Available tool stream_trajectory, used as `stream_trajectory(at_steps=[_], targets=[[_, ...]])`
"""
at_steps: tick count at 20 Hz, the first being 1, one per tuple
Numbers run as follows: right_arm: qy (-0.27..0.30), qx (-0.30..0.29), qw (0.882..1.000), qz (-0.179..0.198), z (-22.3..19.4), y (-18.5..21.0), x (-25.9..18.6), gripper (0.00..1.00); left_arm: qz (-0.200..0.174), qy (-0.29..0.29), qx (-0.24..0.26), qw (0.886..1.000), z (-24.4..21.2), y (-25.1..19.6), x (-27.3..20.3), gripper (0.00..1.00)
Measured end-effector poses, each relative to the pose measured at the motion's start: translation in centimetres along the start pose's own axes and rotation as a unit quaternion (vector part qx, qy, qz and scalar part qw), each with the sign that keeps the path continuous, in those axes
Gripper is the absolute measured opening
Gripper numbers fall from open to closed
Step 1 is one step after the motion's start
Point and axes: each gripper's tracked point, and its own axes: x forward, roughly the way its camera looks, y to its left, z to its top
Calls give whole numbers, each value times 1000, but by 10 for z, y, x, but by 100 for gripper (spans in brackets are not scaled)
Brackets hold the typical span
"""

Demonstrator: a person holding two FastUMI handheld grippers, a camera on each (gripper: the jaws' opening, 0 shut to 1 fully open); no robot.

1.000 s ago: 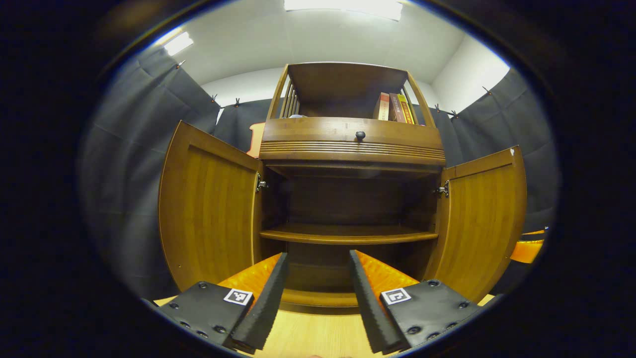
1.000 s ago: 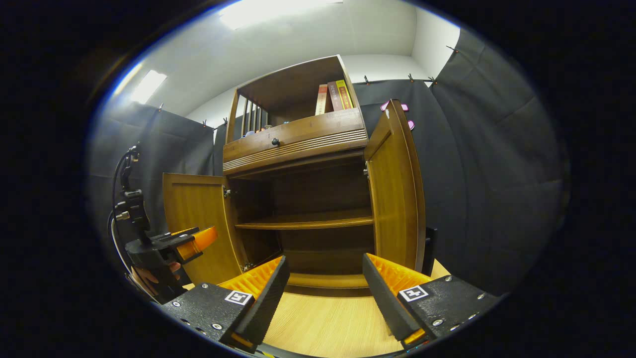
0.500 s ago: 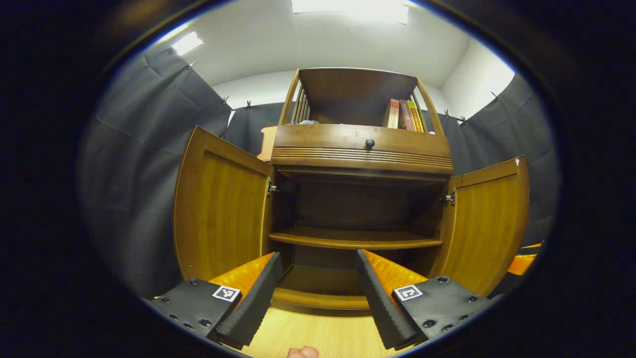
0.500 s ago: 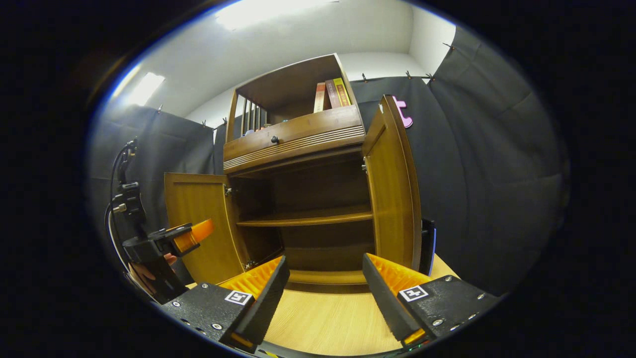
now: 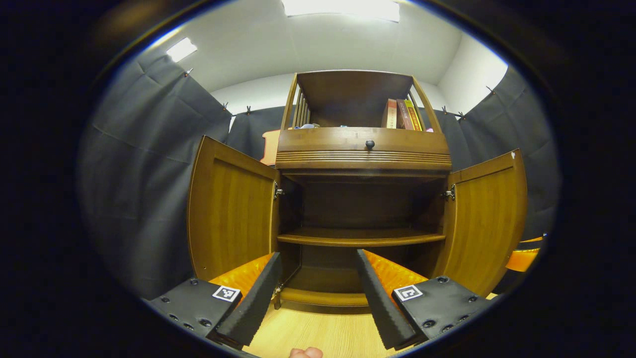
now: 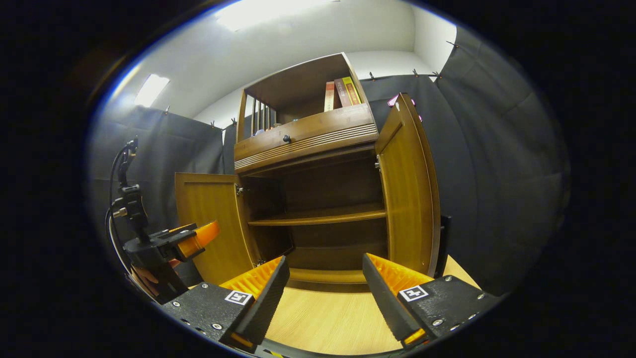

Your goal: Open the right door of the double-door shoe cabinet with the right hand, and open the left door with the left hand.

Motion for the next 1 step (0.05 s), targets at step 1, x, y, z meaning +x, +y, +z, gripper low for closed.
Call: stream_trajectory(at_steps=[1], targets=[[0,0,1000,0,0,0,0,100,1,1,3,1000,0,1,-1,95]])
